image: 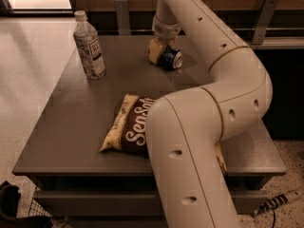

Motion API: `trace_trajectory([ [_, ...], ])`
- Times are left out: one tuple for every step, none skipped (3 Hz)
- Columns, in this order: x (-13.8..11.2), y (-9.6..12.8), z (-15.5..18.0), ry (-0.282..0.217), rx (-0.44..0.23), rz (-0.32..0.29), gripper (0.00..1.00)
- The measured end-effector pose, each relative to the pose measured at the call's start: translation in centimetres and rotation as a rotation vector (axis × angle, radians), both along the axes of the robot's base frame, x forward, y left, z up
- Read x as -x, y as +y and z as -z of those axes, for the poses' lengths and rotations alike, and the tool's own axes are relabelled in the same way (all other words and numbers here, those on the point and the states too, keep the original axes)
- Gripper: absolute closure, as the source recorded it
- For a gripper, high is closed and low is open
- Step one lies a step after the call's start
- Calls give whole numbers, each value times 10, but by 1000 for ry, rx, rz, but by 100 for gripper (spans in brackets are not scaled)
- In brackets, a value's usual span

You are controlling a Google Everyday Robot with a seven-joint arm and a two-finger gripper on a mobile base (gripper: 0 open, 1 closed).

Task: Place pepsi can upright

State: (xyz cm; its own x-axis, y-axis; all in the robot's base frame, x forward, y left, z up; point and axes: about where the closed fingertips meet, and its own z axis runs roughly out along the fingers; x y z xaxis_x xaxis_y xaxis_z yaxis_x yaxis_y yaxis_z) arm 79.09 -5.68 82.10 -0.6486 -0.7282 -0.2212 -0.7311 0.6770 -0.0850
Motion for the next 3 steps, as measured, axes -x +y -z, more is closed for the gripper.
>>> trace_trajectory([
  [0,-7,-16,-36,2,18,100],
  [15,-30,-55,-123,7,72,100],
  [47,-50,-82,-222,-66,80,100],
])
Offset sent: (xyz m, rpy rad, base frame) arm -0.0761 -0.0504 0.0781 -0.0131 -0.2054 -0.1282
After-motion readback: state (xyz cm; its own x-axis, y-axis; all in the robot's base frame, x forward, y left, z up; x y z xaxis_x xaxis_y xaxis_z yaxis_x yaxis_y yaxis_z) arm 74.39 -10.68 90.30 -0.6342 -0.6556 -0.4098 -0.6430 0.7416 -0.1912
